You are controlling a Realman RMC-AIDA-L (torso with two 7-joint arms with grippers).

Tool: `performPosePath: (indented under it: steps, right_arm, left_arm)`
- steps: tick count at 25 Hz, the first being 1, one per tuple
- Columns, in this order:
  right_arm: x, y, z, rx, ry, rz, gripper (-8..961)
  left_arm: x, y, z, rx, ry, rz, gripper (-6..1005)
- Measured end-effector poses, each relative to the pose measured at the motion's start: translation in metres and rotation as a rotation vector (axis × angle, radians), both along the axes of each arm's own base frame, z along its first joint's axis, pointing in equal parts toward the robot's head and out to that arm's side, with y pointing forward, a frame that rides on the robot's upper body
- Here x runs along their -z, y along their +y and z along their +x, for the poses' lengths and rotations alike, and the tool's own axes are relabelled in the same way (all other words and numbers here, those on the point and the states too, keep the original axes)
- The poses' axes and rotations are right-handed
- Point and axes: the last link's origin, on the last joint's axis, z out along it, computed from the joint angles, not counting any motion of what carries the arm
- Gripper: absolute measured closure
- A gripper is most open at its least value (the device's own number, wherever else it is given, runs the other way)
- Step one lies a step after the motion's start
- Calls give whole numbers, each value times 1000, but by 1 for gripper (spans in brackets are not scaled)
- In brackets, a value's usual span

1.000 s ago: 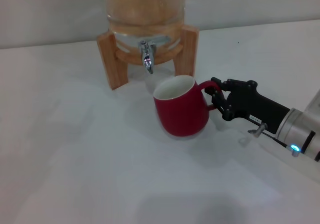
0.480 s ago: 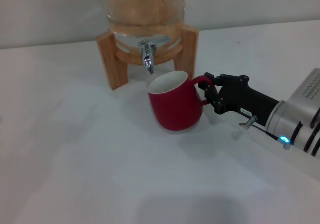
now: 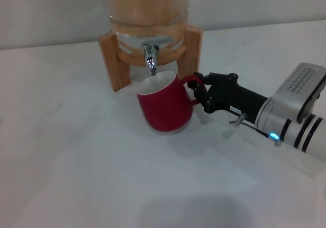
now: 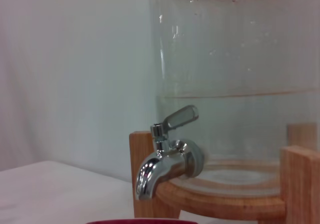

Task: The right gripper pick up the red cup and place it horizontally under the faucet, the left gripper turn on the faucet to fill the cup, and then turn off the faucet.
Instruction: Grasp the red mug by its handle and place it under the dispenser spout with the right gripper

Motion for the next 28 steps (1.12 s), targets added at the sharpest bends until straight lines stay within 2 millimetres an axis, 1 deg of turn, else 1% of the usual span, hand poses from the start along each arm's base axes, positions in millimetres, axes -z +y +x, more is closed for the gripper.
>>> performPosePath:
  steps: [12, 21, 28]
  right_arm:
    - [6, 12, -7, 19, -31, -13, 794]
    - [7, 16, -6, 41, -49, -4, 813]
    - [7, 13, -2, 48, -61, -9, 818]
  left_arm:
    - [1, 1, 1, 4, -1, -2, 200]
    - [6, 3, 3, 14, -10, -17, 200]
    - [5, 3, 3, 14, -10, -17, 200]
